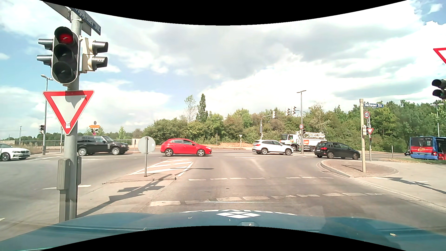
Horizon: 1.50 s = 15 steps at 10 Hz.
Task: Follow the waypoints while adhering to traffic rules and regulations
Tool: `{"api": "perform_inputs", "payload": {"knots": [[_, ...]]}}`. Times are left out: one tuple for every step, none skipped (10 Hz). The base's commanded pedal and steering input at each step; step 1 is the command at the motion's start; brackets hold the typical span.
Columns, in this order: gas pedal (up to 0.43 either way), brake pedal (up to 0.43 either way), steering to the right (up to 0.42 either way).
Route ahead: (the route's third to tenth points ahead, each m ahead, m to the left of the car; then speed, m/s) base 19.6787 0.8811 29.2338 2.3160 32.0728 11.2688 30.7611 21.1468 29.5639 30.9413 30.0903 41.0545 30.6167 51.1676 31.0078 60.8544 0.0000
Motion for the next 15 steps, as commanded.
{"api": "perform_inputs", "payload": {"knots": [[0.0,0.354,-0.025],[0.0,0.354,-0.025],[0.0,0.354,-0.026],[0.0,0.36,-0.025],[0.0,0.354,-0.025],[0.0,0.354,-0.025],[0.0,0.354,-0.026],[0.0,0.354,-0.026],[0.0,0.354,-0.025],[0.0,0.354,-0.026],[0.0,0.354,-0.026],[0.0,0.354,-0.026],[0.0,0.354,-0.025],[0.0,0.354,-0.026],[0.0,0.354,-0.025]]}}
